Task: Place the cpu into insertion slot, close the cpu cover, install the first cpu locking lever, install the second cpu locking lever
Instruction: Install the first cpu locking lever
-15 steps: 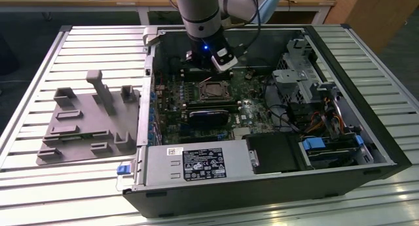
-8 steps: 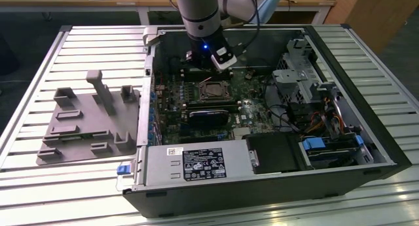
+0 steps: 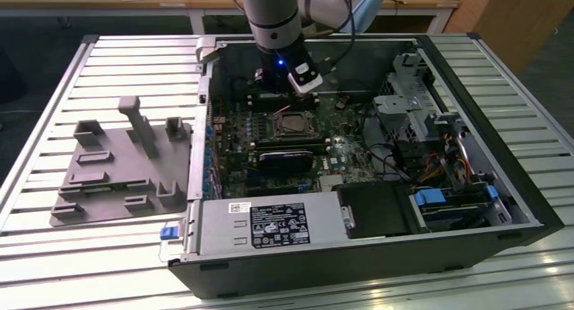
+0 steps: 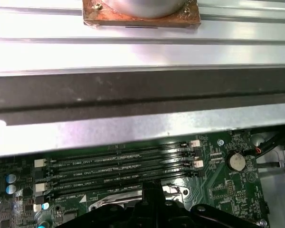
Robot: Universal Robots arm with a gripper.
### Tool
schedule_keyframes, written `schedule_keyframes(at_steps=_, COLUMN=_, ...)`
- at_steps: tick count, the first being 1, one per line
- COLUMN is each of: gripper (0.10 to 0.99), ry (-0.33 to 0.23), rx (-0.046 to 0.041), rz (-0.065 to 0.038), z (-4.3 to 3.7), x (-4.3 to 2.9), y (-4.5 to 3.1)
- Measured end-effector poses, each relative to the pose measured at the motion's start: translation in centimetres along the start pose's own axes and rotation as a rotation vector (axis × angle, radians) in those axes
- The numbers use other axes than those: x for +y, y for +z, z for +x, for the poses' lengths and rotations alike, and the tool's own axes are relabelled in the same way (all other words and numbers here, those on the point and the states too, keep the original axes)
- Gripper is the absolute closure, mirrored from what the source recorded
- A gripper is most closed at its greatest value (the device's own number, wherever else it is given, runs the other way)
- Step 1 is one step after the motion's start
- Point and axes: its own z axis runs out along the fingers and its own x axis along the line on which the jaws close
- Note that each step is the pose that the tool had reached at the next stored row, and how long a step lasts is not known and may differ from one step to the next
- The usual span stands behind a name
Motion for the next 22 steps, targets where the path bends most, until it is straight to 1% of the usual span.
schedule_keyframes(at_steps=9, gripper=0.984, ry=0.059, rx=-0.0124, rz=0.013, z=0.12, x=0.11, y=0.49)
schedule_keyframes(at_steps=12, gripper=0.984, ry=0.068, rx=-0.0142, rz=0.015, z=0.21, x=0.52, y=0.65)
schedule_keyframes(at_steps=19, gripper=0.984, ry=0.096, rx=-0.0207, rz=0.020, z=0.31, x=0.63, y=0.85)
schedule_keyframes(at_steps=22, gripper=0.984, ry=0.114, rx=-0.0262, rz=0.024, z=0.34, x=0.62, y=0.94)
